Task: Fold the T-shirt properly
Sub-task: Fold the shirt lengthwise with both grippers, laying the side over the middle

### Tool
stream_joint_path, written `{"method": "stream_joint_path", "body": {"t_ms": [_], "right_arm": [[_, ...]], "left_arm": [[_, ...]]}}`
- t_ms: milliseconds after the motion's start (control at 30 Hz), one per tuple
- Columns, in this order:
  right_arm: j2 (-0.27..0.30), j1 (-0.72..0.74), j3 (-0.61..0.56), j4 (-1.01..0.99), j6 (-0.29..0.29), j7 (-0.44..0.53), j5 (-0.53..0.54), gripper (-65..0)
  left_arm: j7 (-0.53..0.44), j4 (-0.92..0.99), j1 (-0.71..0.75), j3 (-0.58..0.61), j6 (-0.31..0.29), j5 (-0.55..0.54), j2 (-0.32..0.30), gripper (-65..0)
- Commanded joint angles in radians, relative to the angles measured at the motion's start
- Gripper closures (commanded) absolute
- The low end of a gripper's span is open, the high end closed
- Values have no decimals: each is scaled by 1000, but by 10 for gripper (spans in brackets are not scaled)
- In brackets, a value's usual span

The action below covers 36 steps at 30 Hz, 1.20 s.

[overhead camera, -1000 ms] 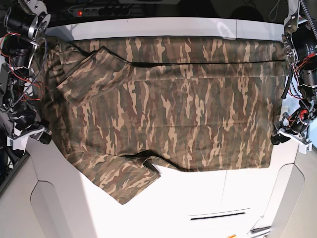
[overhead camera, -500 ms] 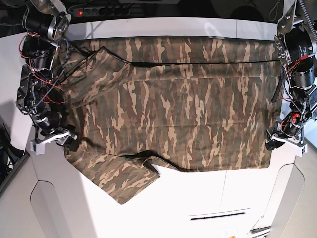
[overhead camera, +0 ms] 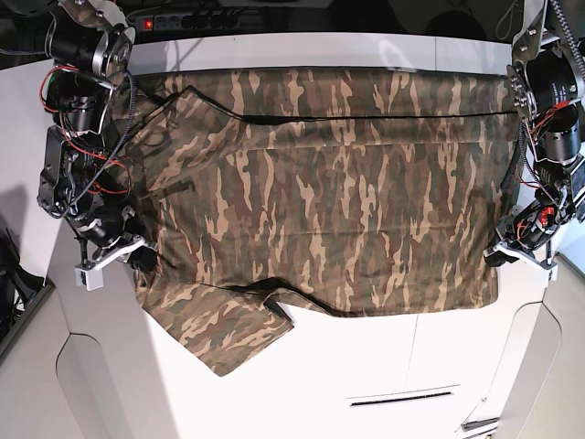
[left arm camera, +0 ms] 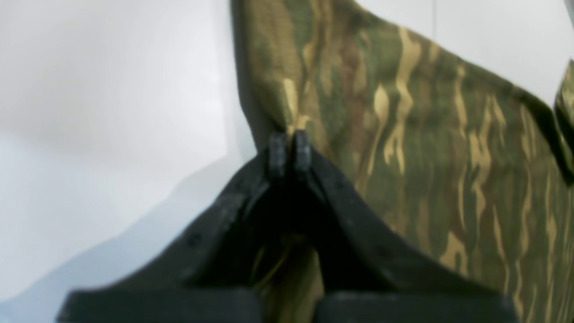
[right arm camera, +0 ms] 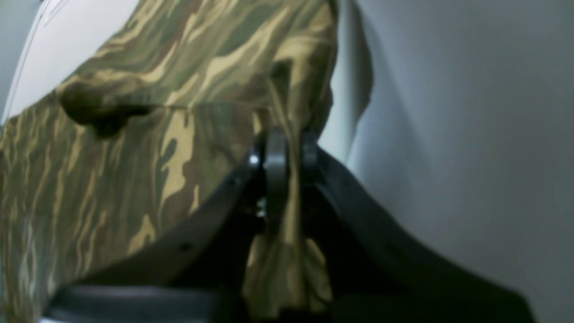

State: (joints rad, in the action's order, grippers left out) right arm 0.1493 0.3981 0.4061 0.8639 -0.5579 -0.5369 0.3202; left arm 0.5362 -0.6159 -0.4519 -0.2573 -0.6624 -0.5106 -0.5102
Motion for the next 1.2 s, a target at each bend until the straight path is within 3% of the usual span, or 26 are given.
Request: {"method": "stream_joint_path", "body": {"t_ms": [0,267,567,933,1167], "right_arm": [[6,40,-3,16,-5,-23,6,0],[8,53,-3,178,-7,-269,134,0],[68,21,-3,315,-8,-417,278,0],[126,-161,-1,479,-16,-444,354,0],[157,-278,0,568,-23,-444,360,0]], "left_arm": [[27,-18,-16,1,-28,-14,-24,0],[332,-138,-13,1,-36,-318,-113,0],[489,-200,-10,1,-36,-506,-199,0],[794,-237,63,1,-36,-921,-291,0],[811,-380,240,-19,-36,-948,-332,0]]}}
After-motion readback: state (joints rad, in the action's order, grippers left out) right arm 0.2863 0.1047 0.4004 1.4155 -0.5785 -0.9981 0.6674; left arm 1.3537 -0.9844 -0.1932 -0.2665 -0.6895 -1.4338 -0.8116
